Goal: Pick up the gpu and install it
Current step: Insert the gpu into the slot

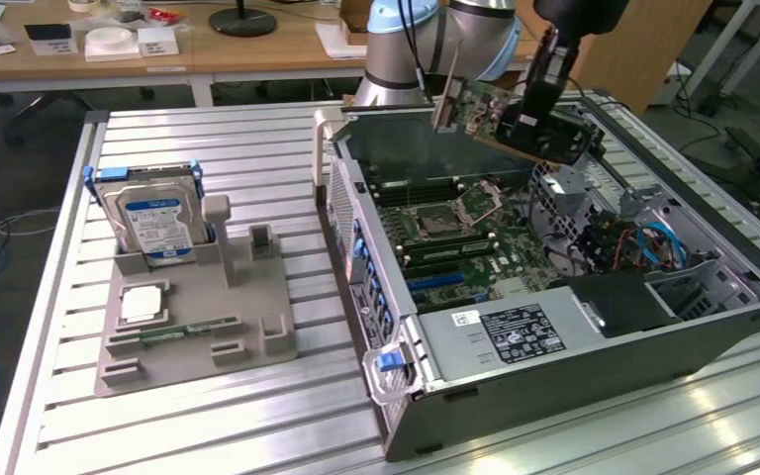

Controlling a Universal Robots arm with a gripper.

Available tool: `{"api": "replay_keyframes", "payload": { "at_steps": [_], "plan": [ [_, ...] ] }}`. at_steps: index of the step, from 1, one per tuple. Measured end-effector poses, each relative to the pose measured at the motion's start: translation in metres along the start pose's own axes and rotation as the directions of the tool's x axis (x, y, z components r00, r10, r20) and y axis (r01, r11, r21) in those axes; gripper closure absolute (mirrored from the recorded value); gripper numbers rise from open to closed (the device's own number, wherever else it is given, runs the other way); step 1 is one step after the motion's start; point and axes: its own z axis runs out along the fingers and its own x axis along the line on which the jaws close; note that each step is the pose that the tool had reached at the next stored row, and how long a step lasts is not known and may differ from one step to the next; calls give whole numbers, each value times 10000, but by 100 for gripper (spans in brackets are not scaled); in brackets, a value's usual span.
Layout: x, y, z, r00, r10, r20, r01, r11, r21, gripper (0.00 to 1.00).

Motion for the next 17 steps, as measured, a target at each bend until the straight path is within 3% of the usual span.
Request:
{"api": "replay_keyframes", "payload": {
  "at_steps": [8,17],
  "plan": [
    [0,0,0,9945,-1047,-33,1047,9945,-26,72],
    [0,0,0,9759,-2183,-66,2182,9759,-59,72]
  ]
}}
